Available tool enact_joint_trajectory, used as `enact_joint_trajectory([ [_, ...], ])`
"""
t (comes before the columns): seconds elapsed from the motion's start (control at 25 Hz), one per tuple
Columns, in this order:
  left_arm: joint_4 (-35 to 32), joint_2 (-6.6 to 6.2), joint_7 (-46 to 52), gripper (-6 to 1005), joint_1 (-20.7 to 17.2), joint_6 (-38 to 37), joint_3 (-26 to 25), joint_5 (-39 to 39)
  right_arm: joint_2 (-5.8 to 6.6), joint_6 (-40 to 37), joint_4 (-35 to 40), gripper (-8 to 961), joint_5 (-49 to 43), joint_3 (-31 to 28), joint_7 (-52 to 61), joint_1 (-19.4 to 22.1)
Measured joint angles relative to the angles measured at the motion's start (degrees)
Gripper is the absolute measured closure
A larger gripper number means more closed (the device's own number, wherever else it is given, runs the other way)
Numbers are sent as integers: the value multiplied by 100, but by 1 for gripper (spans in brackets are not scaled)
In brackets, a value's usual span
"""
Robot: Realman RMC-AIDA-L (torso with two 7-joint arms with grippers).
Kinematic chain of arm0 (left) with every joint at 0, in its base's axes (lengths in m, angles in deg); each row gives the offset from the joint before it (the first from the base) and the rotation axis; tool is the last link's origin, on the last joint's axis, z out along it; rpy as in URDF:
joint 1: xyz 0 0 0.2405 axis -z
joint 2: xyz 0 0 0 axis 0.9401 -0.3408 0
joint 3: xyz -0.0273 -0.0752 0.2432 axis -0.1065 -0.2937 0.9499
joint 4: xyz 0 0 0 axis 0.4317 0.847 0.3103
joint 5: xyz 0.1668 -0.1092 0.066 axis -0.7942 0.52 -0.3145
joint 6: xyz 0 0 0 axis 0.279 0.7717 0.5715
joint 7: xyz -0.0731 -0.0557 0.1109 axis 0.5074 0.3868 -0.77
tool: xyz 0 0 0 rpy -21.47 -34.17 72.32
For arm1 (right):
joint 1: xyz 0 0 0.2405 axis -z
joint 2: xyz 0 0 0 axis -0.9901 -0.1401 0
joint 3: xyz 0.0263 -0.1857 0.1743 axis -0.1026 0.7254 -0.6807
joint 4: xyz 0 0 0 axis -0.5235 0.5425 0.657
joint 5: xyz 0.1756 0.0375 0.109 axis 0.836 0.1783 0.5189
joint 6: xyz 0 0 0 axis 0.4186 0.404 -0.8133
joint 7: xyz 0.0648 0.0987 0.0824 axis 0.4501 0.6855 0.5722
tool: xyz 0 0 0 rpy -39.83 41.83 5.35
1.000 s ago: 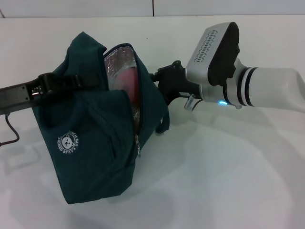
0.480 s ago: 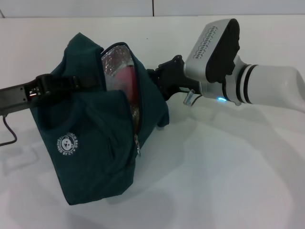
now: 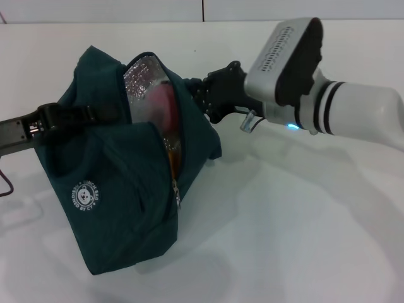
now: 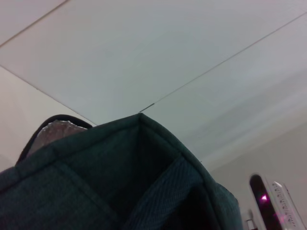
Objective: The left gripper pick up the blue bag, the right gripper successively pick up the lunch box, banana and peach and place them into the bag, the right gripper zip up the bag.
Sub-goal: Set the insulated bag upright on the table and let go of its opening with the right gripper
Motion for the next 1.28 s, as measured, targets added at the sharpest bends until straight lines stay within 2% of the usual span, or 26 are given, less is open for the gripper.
enact_joint_trajectory([
  [0.44, 0, 27, -59, 970, 145, 1, 9, -29, 10, 301, 851, 899, -11, -246, -611, 678],
  [0.68, 0, 97, -78, 970, 281, 1, 22, -31, 69, 338, 1736, 900, -264, -519, -913, 1331],
  [0.76, 11, 116, -86, 970, 285, 1, 25, -33, 84, 305, 2168, 900, -569, -694, -924, 1687],
  [0.88, 214, 161, -240, 969, 385, 66, 21, -35, 151, 62, 2912, 900, -973, -992, -917, 2344],
  [1.04, 637, 177, -494, 969, 535, 332, 21, -43, 163, -564, 3526, 901, -1320, -1403, -897, 3022],
  [1.28, 1029, 206, -614, 970, 710, 675, 27, -79, 170, -1575, 3595, 901, -1358, -1921, -769, 3438],
])
